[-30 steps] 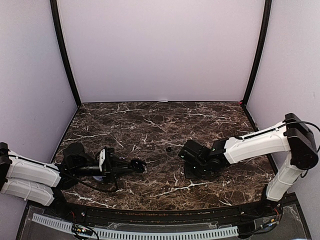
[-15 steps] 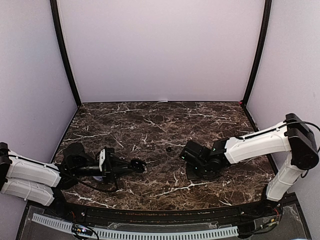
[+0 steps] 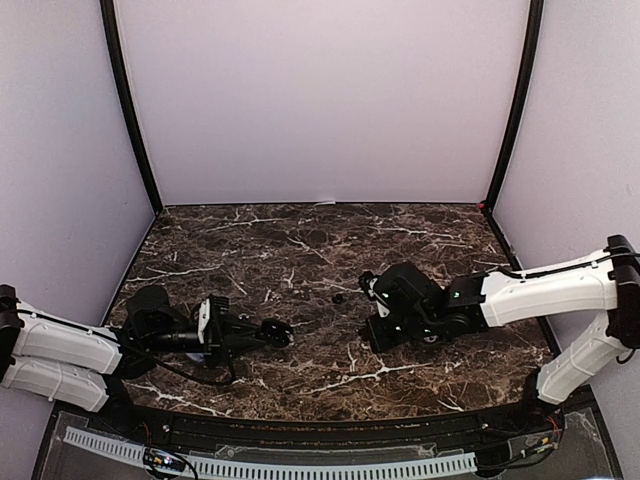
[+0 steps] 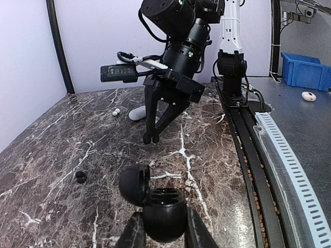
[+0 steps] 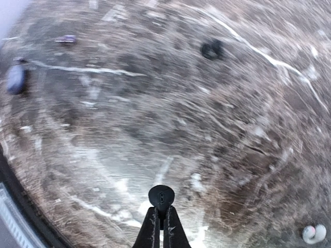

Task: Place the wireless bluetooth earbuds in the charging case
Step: Pick up the right earbud from the center of the board, then insert the right earbud into the right side groove of the charging case, then adjust the left earbud at the center of the board.

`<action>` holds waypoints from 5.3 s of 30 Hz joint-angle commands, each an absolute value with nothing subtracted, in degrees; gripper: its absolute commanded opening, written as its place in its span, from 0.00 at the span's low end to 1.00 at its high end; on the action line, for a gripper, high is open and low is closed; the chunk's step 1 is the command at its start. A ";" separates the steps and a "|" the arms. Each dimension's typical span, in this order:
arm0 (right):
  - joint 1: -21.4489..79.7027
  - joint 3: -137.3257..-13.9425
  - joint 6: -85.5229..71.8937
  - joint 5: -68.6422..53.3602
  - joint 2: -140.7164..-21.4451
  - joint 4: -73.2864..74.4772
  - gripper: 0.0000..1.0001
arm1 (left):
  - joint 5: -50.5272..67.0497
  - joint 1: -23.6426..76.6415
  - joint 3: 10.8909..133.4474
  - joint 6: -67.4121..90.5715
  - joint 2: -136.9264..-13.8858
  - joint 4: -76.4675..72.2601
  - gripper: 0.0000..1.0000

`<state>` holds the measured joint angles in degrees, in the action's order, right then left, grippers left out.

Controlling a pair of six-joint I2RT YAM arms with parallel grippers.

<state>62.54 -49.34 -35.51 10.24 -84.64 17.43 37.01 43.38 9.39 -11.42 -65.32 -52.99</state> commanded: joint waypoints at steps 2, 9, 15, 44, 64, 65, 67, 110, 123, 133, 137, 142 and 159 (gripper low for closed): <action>63.81 -44.31 -18.68 -0.32 -78.10 -0.80 0.00 | 40.32 43.68 9.43 -12.07 -64.51 -54.69 0.06; 63.89 -38.56 -8.02 -5.03 -73.49 -15.71 0.00 | 41.42 43.68 9.39 -12.81 -64.95 -55.02 0.06; 64.10 -35.58 5.13 -15.26 -73.87 -25.49 0.00 | 42.24 43.75 8.67 -13.13 -64.63 -56.47 0.06; 77.08 -45.11 25.40 -1.06 -87.92 -29.88 0.00 | 43.77 44.99 7.49 -17.76 -64.78 -58.14 0.00; 78.86 -47.60 26.11 4.26 -90.98 -25.63 0.00 | 42.49 45.29 7.47 -18.60 -63.94 -57.18 0.00; 78.96 -47.77 25.84 4.10 -91.18 -25.66 0.00 | 42.31 45.34 7.47 -18.60 -63.90 -57.07 0.00; 79.10 -48.11 25.44 4.04 -91.21 -25.38 0.00 | 42.05 45.35 7.50 -18.76 -63.73 -56.75 0.00; 77.27 -40.14 22.31 3.76 -81.15 -27.75 0.20 | 36.47 45.73 7.49 -17.65 -61.61 -54.51 0.00; 69.38 -33.65 14.52 1.02 -74.73 -28.98 0.20 | 35.18 41.81 6.85 -13.34 -61.81 -55.86 0.00; 62.33 -29.46 5.24 3.69 -77.00 -36.74 0.25 | 36.67 40.16 7.53 -12.35 -64.98 -57.45 0.00; 59.27 -30.30 1.68 3.31 -78.63 -37.60 0.32 | 35.92 40.13 7.22 -12.83 -63.55 -56.69 0.00; 55.11 -32.60 -8.72 3.90 -80.24 -33.42 0.34 | 35.59 40.13 7.08 -12.92 -63.79 -57.09 0.00; 52.91 -36.53 -24.91 6.81 -84.27 -16.70 0.35 | 34.06 40.09 7.43 -11.35 -62.99 -56.24 0.00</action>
